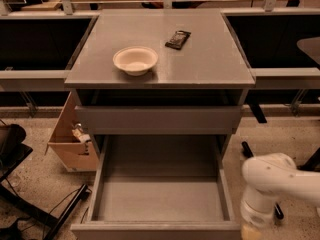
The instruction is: Open middle drawer
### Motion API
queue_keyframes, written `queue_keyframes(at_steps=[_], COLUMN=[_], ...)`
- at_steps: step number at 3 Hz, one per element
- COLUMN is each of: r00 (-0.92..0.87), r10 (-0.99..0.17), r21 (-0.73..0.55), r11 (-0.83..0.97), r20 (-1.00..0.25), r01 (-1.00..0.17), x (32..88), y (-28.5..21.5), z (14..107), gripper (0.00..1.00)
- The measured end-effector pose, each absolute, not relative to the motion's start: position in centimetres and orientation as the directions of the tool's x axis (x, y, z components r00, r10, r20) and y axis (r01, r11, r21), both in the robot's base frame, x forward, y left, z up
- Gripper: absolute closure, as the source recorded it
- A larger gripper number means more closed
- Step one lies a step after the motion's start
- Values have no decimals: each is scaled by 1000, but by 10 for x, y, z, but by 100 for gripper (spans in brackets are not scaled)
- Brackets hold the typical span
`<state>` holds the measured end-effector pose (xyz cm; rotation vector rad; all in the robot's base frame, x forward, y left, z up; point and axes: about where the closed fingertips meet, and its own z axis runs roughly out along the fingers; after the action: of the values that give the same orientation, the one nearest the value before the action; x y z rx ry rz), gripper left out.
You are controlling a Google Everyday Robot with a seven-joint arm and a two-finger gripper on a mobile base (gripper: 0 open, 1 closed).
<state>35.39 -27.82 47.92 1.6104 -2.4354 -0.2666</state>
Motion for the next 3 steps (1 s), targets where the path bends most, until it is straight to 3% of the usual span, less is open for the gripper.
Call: queue_keyframes(at_steps=[1, 2, 3], r00=[-360, -348, -345], r10=[-922, -925, -927], r21=[376, 397, 380], r11=[386, 380, 375], r20=[139, 152, 148], r01=[-842, -835, -845], x=[246, 225, 229], y=[-316, -323, -319], z=[513, 519, 525], gripper=[100, 83, 59])
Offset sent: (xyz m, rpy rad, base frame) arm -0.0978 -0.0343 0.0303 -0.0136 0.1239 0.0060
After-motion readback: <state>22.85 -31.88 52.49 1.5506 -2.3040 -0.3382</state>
